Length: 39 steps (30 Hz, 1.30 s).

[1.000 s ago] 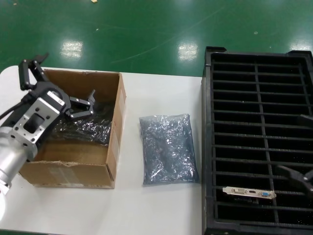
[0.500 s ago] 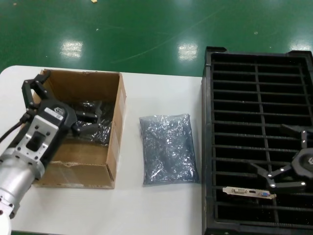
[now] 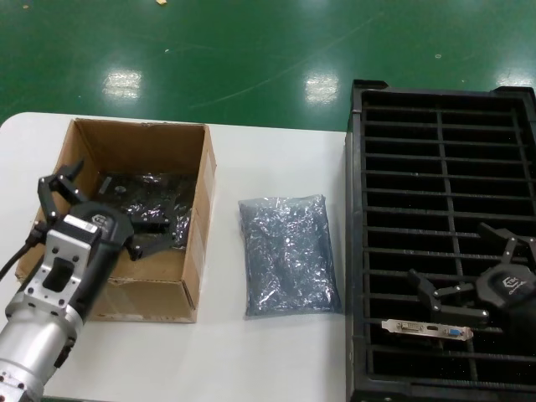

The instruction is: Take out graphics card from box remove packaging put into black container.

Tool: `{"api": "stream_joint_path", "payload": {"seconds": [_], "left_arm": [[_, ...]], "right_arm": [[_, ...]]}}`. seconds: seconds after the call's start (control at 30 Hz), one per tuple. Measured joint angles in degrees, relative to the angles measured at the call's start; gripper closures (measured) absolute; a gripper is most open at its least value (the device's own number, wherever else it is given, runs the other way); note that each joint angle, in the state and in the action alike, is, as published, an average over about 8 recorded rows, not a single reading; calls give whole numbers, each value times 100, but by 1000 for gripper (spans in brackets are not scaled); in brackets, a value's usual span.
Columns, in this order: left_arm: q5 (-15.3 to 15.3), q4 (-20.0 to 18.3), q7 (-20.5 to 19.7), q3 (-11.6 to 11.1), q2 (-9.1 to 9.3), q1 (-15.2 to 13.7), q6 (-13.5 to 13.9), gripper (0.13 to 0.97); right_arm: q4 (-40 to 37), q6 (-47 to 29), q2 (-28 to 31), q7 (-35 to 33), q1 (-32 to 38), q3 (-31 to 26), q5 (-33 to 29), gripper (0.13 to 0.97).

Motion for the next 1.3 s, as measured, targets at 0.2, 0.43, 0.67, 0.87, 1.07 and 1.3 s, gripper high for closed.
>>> {"api": "stream_joint_path", "payload": {"seconds": [0.2, 0.43, 0.67, 0.87, 1.07, 1.3], "left_arm": [[-448, 0, 71, 75, 16, 218, -240, 132], [-970, 1, 154, 162, 35, 472, -520, 132], [-1487, 1, 235, 249, 53, 724, -797, 132], [-1900, 2, 301, 318, 69, 925, -1019, 132], [-2048, 2, 325, 343, 74, 996, -1098, 132], [-2054, 2, 326, 344, 74, 999, -1101, 132]], "right_arm": [[293, 712, -343, 131, -289, 112, -353, 129], [634, 1547, -744, 285, -625, 243, -766, 129], [972, 2364, -1141, 435, -958, 373, -1173, 129], [1241, 3024, -1457, 557, -1224, 476, -1499, 129], [1337, 3260, -1570, 600, -1319, 513, -1615, 129], [1341, 3269, -1574, 601, -1323, 515, -1619, 129]]}}
